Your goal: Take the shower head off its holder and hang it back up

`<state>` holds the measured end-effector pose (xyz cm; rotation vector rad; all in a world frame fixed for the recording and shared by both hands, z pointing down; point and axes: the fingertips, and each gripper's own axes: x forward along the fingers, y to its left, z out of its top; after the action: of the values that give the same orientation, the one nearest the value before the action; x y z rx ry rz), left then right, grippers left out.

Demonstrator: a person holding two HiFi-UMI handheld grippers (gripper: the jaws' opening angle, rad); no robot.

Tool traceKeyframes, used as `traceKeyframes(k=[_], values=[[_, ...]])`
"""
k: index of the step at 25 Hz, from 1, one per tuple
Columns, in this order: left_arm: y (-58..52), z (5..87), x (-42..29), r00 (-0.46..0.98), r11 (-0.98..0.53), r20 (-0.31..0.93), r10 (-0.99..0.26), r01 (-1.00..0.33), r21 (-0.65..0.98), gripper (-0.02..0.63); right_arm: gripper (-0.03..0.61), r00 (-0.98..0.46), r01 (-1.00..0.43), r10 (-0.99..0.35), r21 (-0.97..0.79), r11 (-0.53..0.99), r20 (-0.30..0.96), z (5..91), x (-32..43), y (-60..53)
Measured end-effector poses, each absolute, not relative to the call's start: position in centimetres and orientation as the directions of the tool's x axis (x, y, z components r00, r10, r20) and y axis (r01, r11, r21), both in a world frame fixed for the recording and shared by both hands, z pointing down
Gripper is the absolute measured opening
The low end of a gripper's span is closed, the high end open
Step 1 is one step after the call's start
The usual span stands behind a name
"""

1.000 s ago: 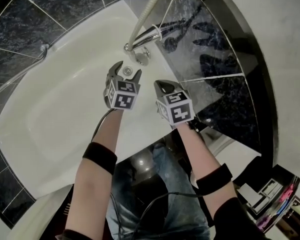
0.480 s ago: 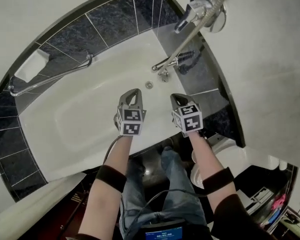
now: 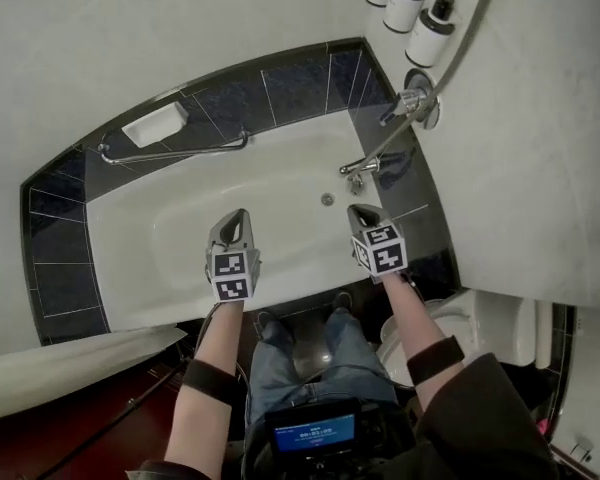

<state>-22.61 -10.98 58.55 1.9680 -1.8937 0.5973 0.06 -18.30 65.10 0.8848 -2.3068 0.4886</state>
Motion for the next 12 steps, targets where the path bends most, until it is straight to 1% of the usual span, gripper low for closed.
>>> traceKeyframes(k=[6,12], values=[[-6.1,51.1,-28.4,-0.099,0.076,0.464,-0.880,-0.995,-0.069,0.003,0.021,-0.620,-0.654,-0.468,-0.086,0.752,0.630,59.7,-1.2,-16.8],[-2.2,46.0,-31.4,-0.186,0.169,0.402,-0.896,-0.982,-0.080,0.002,0.021,-0.652,-0.612,-0.449,-0.075,0.787,0.611,56.5,-2.1,-15.2]])
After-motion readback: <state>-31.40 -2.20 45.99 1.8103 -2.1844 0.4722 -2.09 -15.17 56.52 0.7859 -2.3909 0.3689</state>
